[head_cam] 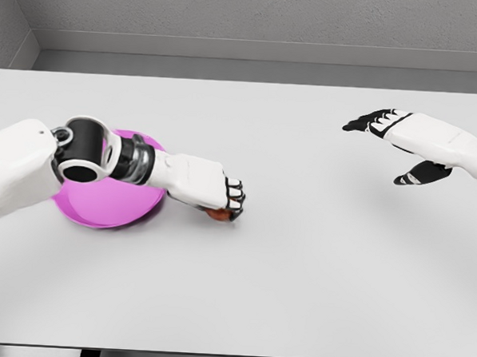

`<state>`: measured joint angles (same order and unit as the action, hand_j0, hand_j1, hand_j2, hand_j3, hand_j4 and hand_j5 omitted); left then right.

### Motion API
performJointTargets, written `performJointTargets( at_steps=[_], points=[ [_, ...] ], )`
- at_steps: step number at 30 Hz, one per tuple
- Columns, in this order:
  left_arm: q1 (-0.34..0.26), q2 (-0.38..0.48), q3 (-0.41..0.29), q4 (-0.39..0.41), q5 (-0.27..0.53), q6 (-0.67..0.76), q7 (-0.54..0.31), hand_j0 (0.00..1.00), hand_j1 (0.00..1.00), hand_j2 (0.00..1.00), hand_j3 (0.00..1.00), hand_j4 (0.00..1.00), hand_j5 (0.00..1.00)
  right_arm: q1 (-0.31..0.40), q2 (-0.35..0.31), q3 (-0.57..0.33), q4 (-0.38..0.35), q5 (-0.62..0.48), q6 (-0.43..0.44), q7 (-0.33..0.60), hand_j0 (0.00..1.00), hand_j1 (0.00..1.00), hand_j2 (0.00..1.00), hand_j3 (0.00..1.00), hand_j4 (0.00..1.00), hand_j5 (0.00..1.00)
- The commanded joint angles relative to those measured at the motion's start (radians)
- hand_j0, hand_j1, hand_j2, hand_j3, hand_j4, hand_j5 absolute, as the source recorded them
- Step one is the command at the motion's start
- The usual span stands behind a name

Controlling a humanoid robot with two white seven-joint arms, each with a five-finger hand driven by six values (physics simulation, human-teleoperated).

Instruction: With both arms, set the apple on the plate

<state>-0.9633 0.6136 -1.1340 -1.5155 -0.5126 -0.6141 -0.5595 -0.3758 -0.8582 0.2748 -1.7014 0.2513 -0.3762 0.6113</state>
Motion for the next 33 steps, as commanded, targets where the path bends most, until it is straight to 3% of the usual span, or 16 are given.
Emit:
performJointTargets(
  at_steps=[1, 3, 8, 17, 20, 29, 30, 32, 33],
  points=[
    [0.0, 0.026, 0.049, 0.021, 0.054, 0.003, 0.0, 0.16, 0.16, 0.16, 0.16, 0.16, 0.16, 0.0, -0.001, 0.0, 0.0, -0.004, 0.002, 0.0, 1.0, 1.0, 1.0, 1.0, 1.0, 1.0],
    [0.009, 0.031, 0.092, 0.06, 0.118, 0.003, 0.0, 0.17, 0.17, 0.17, 0.17, 0.17, 0.17, 0.0, -0.001, 0.0, 0.0, -0.004, 0.002, 0.0, 1.0, 1.0, 1.0, 1.0, 1.0, 1.0],
    [0.058, 0.077, 0.203, 0.113, 0.183, 0.003, 0.0, 0.17, 0.17, 0.17, 0.17, 0.17, 0.17, 0.0, -0.002, 0.0, 0.0, -0.004, 0.002, 0.0, 1.0, 1.0, 1.0, 1.0, 1.0, 1.0],
    [0.058, 0.258, 0.206, 0.12, 0.163, 0.003, -0.013, 0.17, 0.17, 0.17, 0.17, 0.17, 0.17, 0.002, -0.002, 0.0, 0.0, -0.004, 0.002, 0.0, 1.0, 1.0, 1.0, 1.0, 1.0, 1.0],
    [0.069, 0.265, 0.206, 0.135, 0.097, 0.003, -0.014, 0.17, 0.17, 0.17, 0.17, 0.17, 0.17, 0.002, -0.002, 0.0, -0.001, -0.004, 0.002, 0.0, 1.0, 1.0, 1.0, 1.0, 1.0, 1.0],
    [0.1, 0.262, 0.206, 0.133, 0.071, 0.003, -0.013, 0.2, 0.2, 0.2, 0.2, 0.2, 0.2, 0.002, -0.002, 0.0, 0.0, -0.004, 0.002, 0.0, 1.0, 1.0, 1.0, 1.0, 1.0, 1.0],
    [0.1, 0.262, 0.206, 0.133, 0.071, 0.003, -0.014, 0.26, 0.26, 0.26, 0.26, 0.26, 0.26, 0.0, -0.002, 0.0, 0.0, -0.004, 0.002, 0.0, 1.0, 1.0, 1.0, 1.0, 1.0, 1.0],
    [0.1, 0.262, 0.206, 0.133, 0.069, 0.003, -0.014, 0.65, 0.65, 0.65, 0.65, 0.65, 0.65, 0.0, -0.002, -0.002, 0.0, -0.004, 0.002, 0.0, 1.0, 1.0, 1.0, 1.0, 1.0, 1.0],
    [0.1, 0.262, 0.206, 0.133, 0.069, 0.003, -0.014, 0.97, 0.97, 0.97, 0.97, 0.97, 0.97, 0.0, -0.002, 0.0, 0.0, -0.004, 0.002, 0.0, 1.0, 1.0, 1.0, 1.0, 1.0, 1.0]
  ],
)
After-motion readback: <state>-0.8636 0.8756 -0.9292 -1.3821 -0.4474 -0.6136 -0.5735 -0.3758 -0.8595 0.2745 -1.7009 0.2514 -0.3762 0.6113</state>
